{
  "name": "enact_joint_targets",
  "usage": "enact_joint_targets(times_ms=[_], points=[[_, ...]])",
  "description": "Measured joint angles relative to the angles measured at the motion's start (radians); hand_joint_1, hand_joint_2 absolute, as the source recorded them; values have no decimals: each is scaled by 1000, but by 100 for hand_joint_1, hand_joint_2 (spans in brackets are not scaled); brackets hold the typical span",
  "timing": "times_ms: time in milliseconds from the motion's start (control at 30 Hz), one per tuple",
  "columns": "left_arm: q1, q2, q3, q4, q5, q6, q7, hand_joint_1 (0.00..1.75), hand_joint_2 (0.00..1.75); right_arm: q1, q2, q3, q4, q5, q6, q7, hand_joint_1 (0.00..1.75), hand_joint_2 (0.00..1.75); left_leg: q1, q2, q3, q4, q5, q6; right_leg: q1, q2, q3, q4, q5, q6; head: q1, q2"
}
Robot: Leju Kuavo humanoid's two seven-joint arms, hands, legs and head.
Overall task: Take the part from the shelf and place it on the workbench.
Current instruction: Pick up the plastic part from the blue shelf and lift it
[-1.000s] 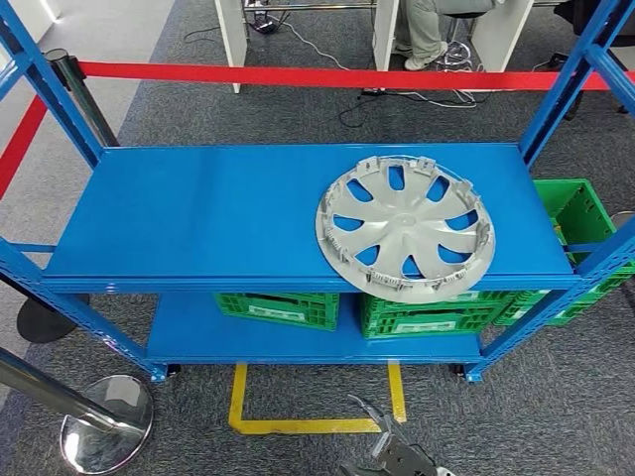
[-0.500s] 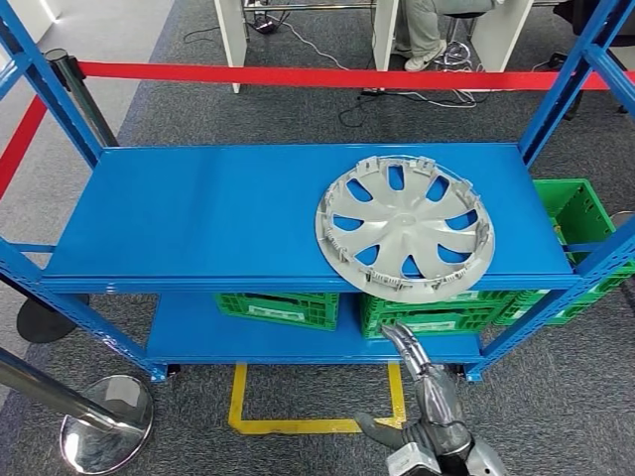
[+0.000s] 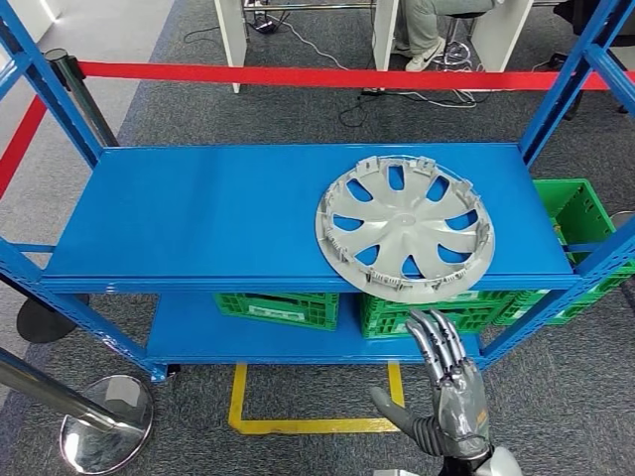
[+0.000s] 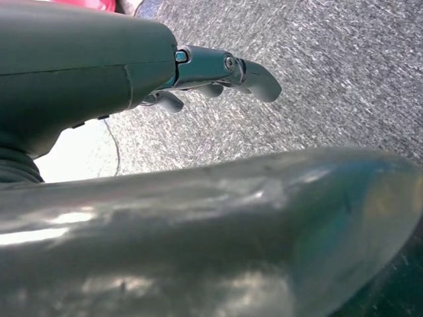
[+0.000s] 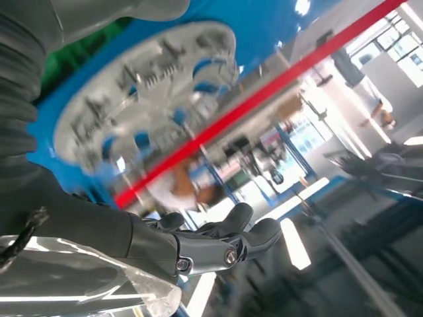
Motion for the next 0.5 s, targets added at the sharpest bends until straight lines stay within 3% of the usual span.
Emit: enact_joint_targets(times_ms=[267, 500], points=[[-4, 2, -25, 0, 5, -5, 6, 0, 0, 25, 19, -58, 36, 274, -8, 11, 0, 175, 0, 0, 0, 0, 0, 0, 0, 0, 0, 0, 0, 0, 0, 0], [-5, 7, -46, 0, 13, -1, 12, 0, 0, 29, 25, -92, 85, 382, -9, 112, 0, 175, 0, 0, 0, 0, 0, 0, 0, 0, 0, 0, 0, 0, 0, 0]])
